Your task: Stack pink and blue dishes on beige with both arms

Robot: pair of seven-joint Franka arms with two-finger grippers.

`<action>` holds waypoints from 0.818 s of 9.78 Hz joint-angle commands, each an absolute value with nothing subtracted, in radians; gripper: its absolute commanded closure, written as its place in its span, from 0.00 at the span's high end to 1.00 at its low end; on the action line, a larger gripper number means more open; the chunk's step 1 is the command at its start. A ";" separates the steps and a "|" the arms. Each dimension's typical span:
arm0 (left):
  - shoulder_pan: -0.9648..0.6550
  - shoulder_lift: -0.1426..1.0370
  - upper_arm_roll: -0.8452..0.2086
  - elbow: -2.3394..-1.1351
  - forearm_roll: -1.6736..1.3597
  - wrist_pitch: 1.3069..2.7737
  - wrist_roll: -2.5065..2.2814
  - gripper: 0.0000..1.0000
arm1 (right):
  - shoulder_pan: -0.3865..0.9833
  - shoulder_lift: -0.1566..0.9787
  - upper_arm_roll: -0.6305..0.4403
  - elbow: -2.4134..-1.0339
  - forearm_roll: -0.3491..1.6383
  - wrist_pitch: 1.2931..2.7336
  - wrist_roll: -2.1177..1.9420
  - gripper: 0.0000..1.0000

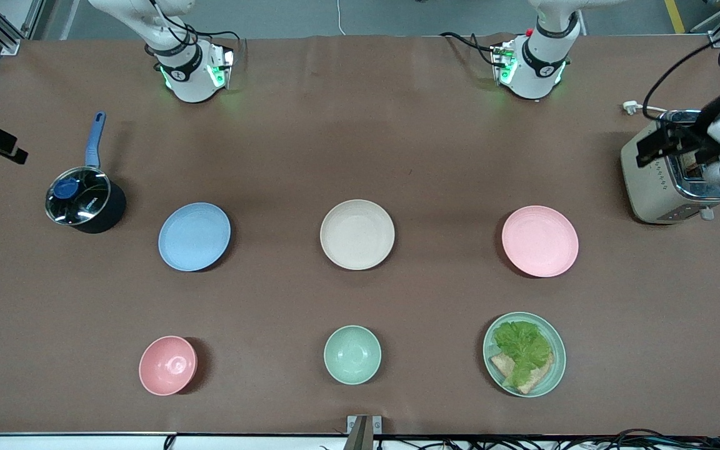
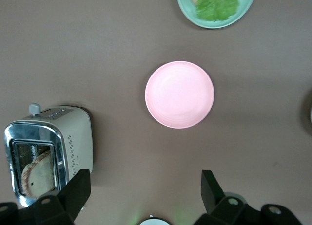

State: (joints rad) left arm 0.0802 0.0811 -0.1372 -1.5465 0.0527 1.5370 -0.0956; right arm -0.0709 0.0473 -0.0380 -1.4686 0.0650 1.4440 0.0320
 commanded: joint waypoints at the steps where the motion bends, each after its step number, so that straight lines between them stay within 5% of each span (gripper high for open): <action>1: 0.136 0.121 -0.141 -1.755 0.055 1.789 -0.077 1.00 | -0.084 0.095 -0.037 -1.620 0.095 1.611 -0.067 1.00; 3: 0.175 0.188 -0.143 -1.888 0.051 2.027 -0.022 1.00 | -0.090 0.109 -0.037 -1.881 0.119 1.908 -0.150 1.00; 5: 0.213 0.305 -0.146 -1.904 0.020 2.091 0.038 1.00 | -0.095 0.202 -0.037 -1.982 0.147 2.070 -0.266 1.00; 8: 0.282 0.451 -0.149 -1.904 -0.115 2.157 0.246 0.78 | -0.130 0.313 -0.038 -2.081 0.331 2.285 -0.538 1.00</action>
State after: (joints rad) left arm 0.2477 0.3750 -0.1383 -1.9013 -0.0610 2.1171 0.1615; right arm -0.1128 0.2967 -0.0462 -2.0514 0.2600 2.2395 -0.4508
